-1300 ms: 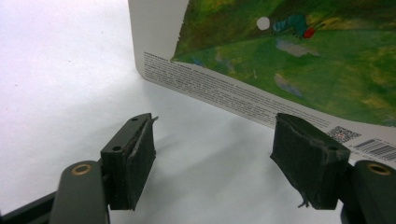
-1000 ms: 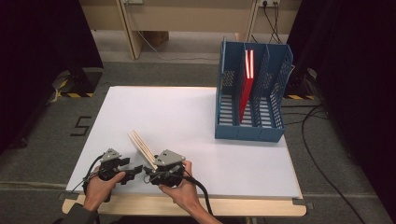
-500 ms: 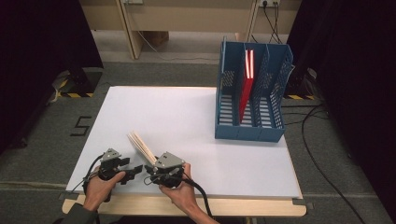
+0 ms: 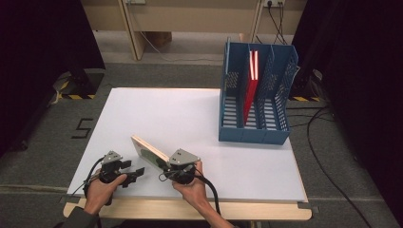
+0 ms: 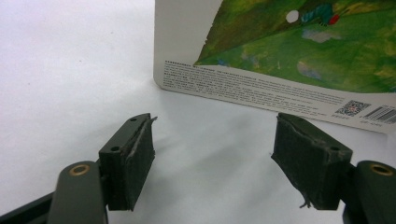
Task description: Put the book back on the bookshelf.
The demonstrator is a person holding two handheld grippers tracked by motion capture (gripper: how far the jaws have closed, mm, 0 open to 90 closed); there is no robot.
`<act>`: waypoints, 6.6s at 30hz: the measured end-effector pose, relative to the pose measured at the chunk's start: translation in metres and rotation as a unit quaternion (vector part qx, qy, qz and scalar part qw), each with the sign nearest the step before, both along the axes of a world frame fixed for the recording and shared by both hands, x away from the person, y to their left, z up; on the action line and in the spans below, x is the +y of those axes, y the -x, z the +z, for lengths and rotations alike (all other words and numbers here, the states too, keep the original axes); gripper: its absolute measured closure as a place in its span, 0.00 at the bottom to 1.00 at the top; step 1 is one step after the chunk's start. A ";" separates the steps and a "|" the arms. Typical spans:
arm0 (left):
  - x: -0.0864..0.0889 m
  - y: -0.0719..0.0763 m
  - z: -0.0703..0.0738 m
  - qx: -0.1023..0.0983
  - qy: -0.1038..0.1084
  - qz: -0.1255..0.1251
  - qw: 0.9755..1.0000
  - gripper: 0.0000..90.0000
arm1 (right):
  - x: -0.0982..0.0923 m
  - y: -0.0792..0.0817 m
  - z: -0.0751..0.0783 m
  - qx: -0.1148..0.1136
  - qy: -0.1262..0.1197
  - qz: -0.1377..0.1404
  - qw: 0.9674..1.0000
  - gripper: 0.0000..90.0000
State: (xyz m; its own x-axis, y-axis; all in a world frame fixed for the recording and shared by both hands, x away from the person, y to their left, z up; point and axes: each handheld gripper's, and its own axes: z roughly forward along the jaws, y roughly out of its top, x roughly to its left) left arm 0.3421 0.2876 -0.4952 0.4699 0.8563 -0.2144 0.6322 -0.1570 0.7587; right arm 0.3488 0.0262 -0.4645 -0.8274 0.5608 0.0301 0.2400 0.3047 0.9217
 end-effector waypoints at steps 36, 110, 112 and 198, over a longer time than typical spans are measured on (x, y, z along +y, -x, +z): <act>0.001 -0.001 -0.001 0.009 -0.004 -0.004 1.000 0.31 | -0.002 -0.012 -0.014 -0.018 -0.063 0.005 0.998 0.85; 0.001 -0.004 -0.005 -0.009 -0.087 0.013 0.996 0.18 | -0.276 0.018 0.110 -0.099 -0.097 -0.292 0.946 0.85; 0.001 -0.004 -0.005 -0.009 -0.087 0.013 0.996 0.18 | -0.283 0.009 0.113 -0.098 -0.096 -0.312 0.940 0.85; -0.002 -0.002 -0.008 -0.022 -0.089 0.016 0.996 0.17 | -0.279 -0.210 0.067 0.040 0.022 -0.465 0.884 0.81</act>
